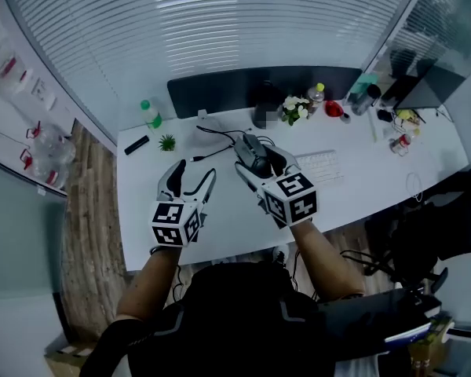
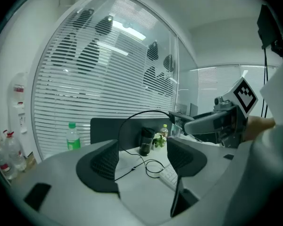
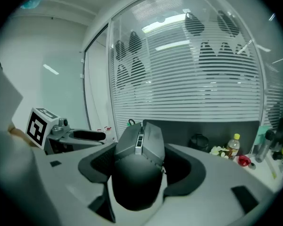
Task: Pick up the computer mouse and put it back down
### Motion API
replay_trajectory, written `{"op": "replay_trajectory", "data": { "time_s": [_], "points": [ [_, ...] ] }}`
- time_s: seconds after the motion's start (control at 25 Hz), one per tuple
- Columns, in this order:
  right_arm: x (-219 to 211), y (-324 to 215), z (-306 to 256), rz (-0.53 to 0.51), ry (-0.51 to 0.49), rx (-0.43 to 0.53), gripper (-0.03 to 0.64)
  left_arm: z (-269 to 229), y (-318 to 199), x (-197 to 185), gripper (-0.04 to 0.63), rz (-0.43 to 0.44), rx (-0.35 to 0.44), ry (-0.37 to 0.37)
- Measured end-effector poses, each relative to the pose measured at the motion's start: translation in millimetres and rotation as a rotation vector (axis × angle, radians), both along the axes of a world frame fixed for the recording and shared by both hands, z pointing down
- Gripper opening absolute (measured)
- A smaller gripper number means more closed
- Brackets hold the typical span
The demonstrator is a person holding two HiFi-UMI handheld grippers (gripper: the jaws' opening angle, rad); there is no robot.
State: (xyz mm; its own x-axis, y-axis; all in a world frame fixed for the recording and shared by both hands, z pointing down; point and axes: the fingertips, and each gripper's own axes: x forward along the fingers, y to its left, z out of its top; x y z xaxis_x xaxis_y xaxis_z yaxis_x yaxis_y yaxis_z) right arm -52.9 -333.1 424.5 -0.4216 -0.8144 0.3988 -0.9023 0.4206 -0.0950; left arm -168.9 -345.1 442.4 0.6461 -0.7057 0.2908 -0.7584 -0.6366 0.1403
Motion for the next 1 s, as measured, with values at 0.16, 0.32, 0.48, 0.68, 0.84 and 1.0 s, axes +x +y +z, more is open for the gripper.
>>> {"op": "replay_trajectory", "data": {
  "time_s": [0.16,0.32,0.48,0.68,0.84,1.0],
  "points": [
    [38.5,8.8,-6.2,0.079,-0.007,0.007,0.296,-8.8,-1.1,34.4,0.336,0.059,0.016,0.025],
    [80.0,19.1,-14.5,0.142,-0.001,0.023,0.296,-13.2,1.6,73.5,0.336,0.121,0.006,0.044],
    [118.7,33.1,-20.9,0.188,-0.003,0.041,0.296,-19.1,8.3,110.4,0.336,0.16,0.021,0.044],
    [168.9,46.8,-28.4,0.239,-0.008,0.064,0.296,-26.2,12.9,148.8,0.336,0.176,0.036,0.042],
    [208.3,58.3,-32.6,0.264,-0.015,0.071,0.296,-32.5,19.1,183.5,0.336,0.195,0.042,0.047],
    [243.5,71.4,-33.3,0.277,-0.022,0.072,0.296,-37.3,27.9,214.3,0.336,0.202,0.048,0.043]
  ]
}}
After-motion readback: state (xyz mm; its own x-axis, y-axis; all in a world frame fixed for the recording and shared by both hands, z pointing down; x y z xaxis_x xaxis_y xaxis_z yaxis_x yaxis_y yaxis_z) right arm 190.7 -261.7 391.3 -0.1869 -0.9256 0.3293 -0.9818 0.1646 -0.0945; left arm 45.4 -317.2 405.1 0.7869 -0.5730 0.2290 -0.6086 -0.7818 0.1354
